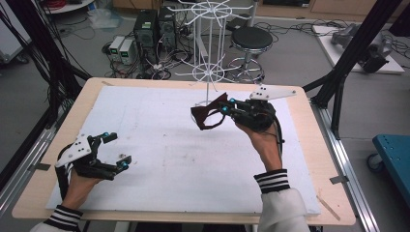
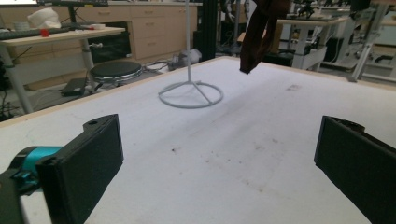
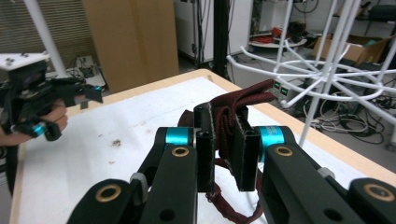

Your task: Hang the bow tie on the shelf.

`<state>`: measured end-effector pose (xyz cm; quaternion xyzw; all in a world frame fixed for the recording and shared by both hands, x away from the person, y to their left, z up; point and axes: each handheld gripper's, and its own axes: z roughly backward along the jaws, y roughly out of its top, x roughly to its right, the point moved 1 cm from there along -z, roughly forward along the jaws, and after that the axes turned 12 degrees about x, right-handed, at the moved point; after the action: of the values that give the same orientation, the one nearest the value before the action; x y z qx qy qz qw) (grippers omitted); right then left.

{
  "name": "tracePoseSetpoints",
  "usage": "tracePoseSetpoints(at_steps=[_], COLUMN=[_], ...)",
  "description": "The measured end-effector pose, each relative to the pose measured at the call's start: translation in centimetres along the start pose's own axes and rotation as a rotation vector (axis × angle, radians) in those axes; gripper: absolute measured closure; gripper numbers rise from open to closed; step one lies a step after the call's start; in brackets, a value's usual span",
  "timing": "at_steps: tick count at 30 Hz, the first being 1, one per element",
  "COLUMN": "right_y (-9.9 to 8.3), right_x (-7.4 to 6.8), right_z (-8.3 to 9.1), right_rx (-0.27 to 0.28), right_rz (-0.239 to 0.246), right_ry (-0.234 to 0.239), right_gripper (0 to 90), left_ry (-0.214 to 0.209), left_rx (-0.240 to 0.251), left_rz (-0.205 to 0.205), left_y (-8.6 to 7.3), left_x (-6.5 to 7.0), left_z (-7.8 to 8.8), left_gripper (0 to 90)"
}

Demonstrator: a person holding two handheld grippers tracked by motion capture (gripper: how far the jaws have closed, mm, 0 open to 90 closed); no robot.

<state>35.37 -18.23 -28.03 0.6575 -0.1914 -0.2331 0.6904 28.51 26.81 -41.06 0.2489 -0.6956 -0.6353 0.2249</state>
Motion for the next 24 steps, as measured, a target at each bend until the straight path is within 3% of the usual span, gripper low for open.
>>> tracePoseSetpoints(at_steps=[9, 24], right_y=[0.7, 2.2], right_x=[0.7, 1.9], right_z=[-0.6, -1.7], right_rx=[-0.009, -0.039], right_rz=[0.011, 0.032], right_ry=[-0.041, -0.074], right_gripper=[82.3, 82.2], left_ry=[0.007, 0.014], left_rx=[0.039, 0.066], left_rz=[0.000, -0.004], left_y=[-1.2, -2.4], left_x=[0.6, 0.4], left_z=[0.3, 0.5], left_gripper=[1.7, 1.7])
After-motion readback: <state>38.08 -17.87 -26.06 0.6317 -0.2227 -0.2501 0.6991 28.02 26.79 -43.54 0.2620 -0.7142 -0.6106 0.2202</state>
